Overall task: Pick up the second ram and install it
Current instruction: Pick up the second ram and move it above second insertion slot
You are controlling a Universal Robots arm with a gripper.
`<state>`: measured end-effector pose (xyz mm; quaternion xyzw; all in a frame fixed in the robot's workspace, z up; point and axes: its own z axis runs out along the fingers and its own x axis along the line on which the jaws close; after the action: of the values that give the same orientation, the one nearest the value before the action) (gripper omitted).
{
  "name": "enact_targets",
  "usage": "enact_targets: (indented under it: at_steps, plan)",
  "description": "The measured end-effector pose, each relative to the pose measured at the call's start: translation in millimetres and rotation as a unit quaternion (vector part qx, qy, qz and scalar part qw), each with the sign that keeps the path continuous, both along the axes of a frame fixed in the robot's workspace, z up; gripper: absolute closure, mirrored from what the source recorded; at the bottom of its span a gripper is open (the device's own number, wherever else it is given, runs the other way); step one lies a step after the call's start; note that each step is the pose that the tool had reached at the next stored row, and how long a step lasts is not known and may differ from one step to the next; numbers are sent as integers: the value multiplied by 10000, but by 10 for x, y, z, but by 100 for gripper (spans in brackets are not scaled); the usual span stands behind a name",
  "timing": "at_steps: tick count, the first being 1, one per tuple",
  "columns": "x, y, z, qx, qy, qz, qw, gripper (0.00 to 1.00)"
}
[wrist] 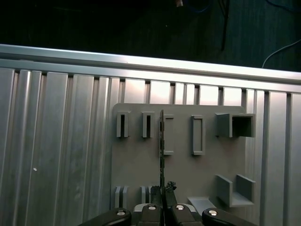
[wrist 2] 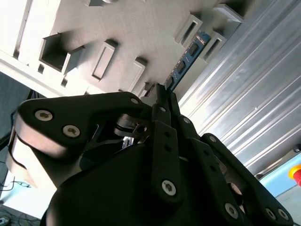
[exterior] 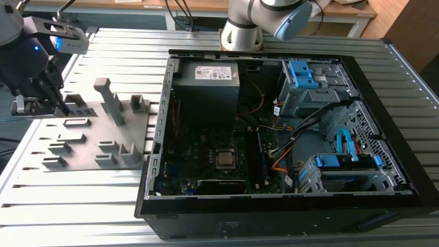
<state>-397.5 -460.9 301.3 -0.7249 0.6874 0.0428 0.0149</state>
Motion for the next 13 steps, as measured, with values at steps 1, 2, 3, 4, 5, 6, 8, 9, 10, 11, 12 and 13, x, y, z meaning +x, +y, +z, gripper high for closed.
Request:
enact_targets:
  at_steps: [1, 2, 3, 4, 5, 6, 8, 9, 10, 11, 12, 13]
  plan:
    - [0, 0, 7, 2, 0, 0, 10000, 86]
    - [0, 0, 15, 3, 0, 0, 10000, 86]
    - [0, 0, 22, 4, 0, 0, 10000, 86]
    - [0, 0, 30, 6, 0, 0, 10000, 86]
    - [0, 0, 38, 7, 0, 0, 10000, 86]
    - [0, 0, 45, 8, 0, 0, 10000, 86]
    - [0, 0, 58, 11, -1, 0, 10000, 86]
    - [0, 0, 65, 12, -1, 0, 10000, 86]
    - [0, 0, 73, 14, 0, 0, 10000, 86]
    - [0, 0, 80, 16, 0, 0, 10000, 86]
    - [0, 0, 88, 18, 0, 0, 10000, 86]
    - [0, 0, 94, 20, 0, 0, 10000, 86]
